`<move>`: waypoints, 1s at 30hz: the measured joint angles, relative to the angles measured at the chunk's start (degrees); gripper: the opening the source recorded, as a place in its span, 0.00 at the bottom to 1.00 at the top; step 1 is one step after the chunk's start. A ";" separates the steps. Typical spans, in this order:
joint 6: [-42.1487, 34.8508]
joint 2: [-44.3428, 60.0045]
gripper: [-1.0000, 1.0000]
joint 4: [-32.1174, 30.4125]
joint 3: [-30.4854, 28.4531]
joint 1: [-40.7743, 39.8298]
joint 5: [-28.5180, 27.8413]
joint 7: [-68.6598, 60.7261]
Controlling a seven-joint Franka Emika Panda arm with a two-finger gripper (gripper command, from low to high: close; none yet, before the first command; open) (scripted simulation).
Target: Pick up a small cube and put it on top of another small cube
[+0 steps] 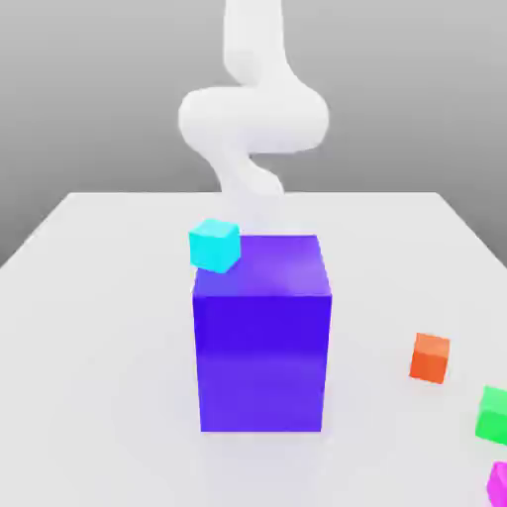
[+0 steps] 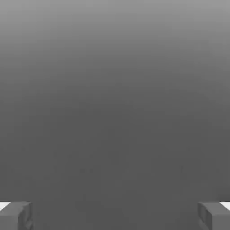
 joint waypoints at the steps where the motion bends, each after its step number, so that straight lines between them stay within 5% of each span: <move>1: 0.48 2.26 0.50 0.34 -0.06 0.96 0.52 -1.99; 18: 7.96 37.76 0.50 5.65 1.72 15.27 4.88 -30.77; 30: 13.54 62.42 0.50 9.27 5.60 21.70 -2.44 -43.86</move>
